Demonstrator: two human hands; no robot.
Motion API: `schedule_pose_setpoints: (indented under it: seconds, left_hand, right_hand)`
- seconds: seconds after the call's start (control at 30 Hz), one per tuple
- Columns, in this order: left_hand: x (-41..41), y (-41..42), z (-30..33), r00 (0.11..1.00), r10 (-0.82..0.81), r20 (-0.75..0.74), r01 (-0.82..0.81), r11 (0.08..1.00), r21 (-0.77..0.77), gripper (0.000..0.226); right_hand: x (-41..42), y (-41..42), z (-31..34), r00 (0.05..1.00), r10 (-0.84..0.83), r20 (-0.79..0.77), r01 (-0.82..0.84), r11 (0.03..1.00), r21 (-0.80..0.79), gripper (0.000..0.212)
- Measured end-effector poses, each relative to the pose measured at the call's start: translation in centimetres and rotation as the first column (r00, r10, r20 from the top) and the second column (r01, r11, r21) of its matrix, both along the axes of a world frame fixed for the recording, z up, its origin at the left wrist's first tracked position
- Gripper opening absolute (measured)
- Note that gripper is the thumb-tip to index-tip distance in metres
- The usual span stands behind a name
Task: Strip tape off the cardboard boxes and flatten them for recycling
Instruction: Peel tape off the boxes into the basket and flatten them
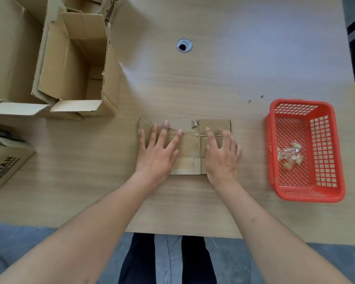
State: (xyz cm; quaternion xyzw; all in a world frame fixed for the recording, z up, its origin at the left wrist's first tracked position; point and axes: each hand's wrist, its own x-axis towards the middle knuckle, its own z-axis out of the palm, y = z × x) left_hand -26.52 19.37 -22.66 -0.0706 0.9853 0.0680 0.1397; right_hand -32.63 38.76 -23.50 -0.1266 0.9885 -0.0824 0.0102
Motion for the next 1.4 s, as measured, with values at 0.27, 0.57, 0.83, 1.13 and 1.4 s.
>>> schedule_pose_setpoints:
  seconds: [0.27,0.57,0.83,1.13,1.4]
  left_hand:
    - [0.6,-2.2,-2.0,0.988,-0.118,-0.095,0.122,0.992,0.034,0.072]
    - [4.1,-5.2,-1.3,0.982,0.185,0.046,-0.186,0.982,0.021,0.080]
    - [5.0,-1.1,0.5,0.937,0.347,-0.025,-0.326,0.901,0.285,0.069]
    - [4.3,-0.3,3.1,0.821,0.557,0.130,-0.545,0.693,0.473,0.093]
    - [6.0,-1.6,8.6,0.844,0.533,0.061,-0.515,0.773,0.370,0.088]
  right_hand:
    - [1.2,-0.4,-0.7,0.968,0.130,0.213,-0.141,0.989,0.036,0.064]
    - [-0.5,1.7,0.1,0.875,0.176,0.450,-0.076,0.970,-0.231,0.083]
    - [0.7,0.9,1.2,0.895,-0.205,0.396,0.285,0.946,-0.153,0.093]
    - [0.7,2.5,2.8,0.817,-0.338,0.467,0.493,0.829,-0.264,0.103]
    - [1.5,4.2,7.0,0.899,-0.034,0.437,0.267,0.833,-0.485,0.090]
